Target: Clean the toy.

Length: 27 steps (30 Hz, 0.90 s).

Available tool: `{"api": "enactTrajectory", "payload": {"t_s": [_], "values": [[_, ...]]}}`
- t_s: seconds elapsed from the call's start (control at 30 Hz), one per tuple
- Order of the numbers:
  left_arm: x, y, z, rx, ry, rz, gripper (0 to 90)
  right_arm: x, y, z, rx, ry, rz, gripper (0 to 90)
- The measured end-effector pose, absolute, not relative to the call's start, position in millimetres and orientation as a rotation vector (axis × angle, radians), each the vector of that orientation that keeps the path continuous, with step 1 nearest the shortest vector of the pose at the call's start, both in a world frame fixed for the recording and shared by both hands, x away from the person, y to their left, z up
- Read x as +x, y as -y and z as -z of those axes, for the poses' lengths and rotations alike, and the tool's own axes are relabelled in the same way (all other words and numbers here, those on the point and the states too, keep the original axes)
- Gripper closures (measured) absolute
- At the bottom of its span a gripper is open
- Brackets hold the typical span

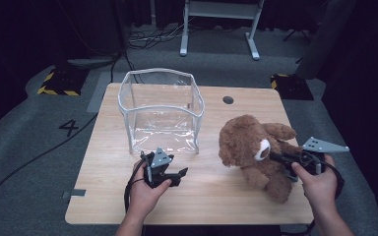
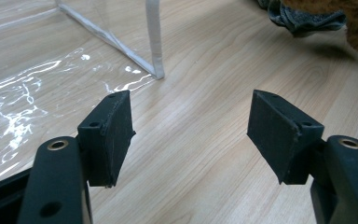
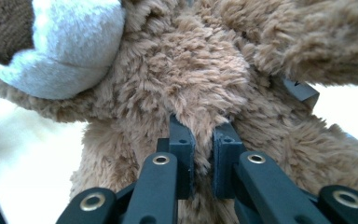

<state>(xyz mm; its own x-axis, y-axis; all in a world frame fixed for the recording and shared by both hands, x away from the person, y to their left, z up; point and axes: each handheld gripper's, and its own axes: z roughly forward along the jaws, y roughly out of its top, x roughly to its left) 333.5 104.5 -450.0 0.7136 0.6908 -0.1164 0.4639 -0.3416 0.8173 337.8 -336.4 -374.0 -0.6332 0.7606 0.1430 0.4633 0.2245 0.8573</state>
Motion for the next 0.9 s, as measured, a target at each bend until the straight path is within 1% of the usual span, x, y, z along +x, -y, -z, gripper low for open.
{"api": "enactTrajectory", "payload": {"t_s": [0.13,0.2,0.33,0.4,0.5,0.67,0.9], "values": [[333.4,-104.3,450.3,2.011,-0.883,-0.313,31.4,338.9,362.0,384.4,1.272,-2.110,-1.367,80.1],[332.8,-104.9,450.0,2.012,-0.880,-0.316,31.4,344.1,372.7,395.0,1.332,-2.071,-1.348,78.7],[330.1,-107.6,450.3,2.002,-0.897,-0.318,31.4,359.8,389.4,421.2,1.439,-1.982,-1.339,73.8],[329.5,-109.0,451.4,2.002,-0.903,-0.319,31.5,365.1,391.2,422.2,1.443,-1.938,-1.317,69.2],[328.4,-109.8,451.9,2.002,-0.904,-0.317,31.4,373.9,385.7,418.3,1.399,-1.904,-1.225,62.0],[327.0,-112.7,451.8,1.996,-0.911,-0.322,31.5,386.7,365.6,416.3,1.303,-1.923,-1.180,49.2],[325.6,-116.2,452.1,1.983,-0.925,-0.324,31.4,402.1,330.4,418.1,1.174,-2.007,-1.078,42.1]]}}
